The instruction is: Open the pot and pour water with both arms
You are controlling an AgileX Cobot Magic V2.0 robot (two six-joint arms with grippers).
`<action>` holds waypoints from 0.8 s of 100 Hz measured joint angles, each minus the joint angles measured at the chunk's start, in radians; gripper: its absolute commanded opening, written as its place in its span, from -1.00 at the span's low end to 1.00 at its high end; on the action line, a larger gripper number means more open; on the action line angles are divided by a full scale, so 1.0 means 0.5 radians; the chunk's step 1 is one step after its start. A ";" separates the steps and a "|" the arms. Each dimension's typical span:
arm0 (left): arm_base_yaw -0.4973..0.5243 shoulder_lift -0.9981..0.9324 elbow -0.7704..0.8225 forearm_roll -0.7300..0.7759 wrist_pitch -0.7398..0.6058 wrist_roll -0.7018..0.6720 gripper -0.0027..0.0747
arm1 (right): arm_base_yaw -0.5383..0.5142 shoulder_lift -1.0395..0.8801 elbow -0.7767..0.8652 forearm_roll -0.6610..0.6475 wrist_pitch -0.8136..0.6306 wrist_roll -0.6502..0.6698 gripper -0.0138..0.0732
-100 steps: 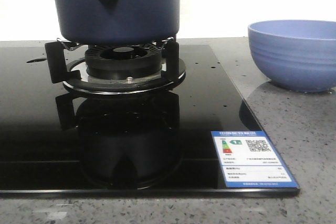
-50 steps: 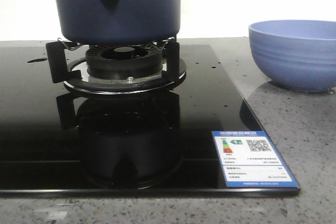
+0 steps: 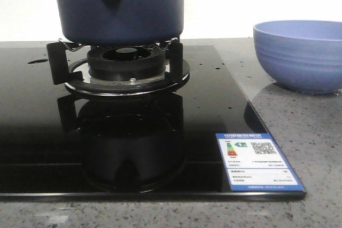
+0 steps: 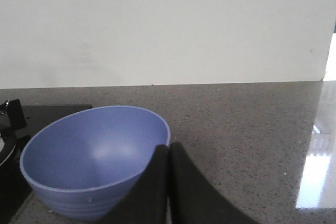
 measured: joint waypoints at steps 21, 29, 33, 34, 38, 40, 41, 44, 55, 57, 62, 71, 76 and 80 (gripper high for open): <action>0.000 0.000 0.000 0.000 0.000 -0.003 -0.98 | 0.000 0.000 0.124 -1.011 -0.049 0.929 -0.83; 0.000 0.000 0.000 0.000 0.000 -0.003 -0.98 | 0.000 -0.010 0.240 -1.137 -0.086 1.041 -0.83; 0.000 0.000 0.000 0.000 0.000 -0.003 -0.98 | 0.000 -0.027 0.294 -1.158 -0.098 1.068 -0.83; 0.000 0.000 0.000 0.000 0.000 -0.003 -0.98 | 0.000 -0.037 0.316 -1.163 -0.102 1.069 -0.83; 0.000 0.000 0.000 0.000 0.000 -0.003 -0.98 | 0.000 -0.077 0.381 -1.183 -0.119 1.087 -0.83; 0.000 0.000 0.000 0.000 0.000 -0.003 -0.98 | 0.000 -0.094 0.402 -1.188 -0.124 1.091 -0.83; 0.000 0.000 0.000 0.000 0.000 -0.003 -0.98 | 0.000 -0.112 0.423 -1.193 -0.130 1.091 -0.83; 0.000 0.000 0.000 0.000 0.000 -0.003 -0.98 | 0.000 -0.153 0.461 -1.198 -0.135 1.100 -0.83; 0.000 0.000 0.000 0.000 0.000 -0.003 -0.98 | 0.000 -0.343 0.515 -1.206 -0.114 1.135 -0.83; 0.000 0.000 0.000 0.000 0.000 -0.003 -0.98 | 0.000 -0.380 0.515 -1.206 -0.108 1.145 -0.83; 0.000 0.000 0.000 0.000 0.000 -0.003 -0.98 | 0.000 -0.455 0.515 -1.206 -0.045 1.159 -0.83; 0.000 0.000 0.000 0.000 0.000 -0.003 -0.98 | 0.000 -0.498 0.515 -1.210 0.048 1.171 -0.83; 0.000 0.000 0.000 0.000 0.000 -0.003 -0.98 | 0.000 -0.506 0.515 -1.210 0.080 1.171 -0.83; 0.000 0.000 0.000 0.000 0.000 -0.003 -0.98 | 0.000 -0.506 0.515 -1.214 0.090 1.174 -0.83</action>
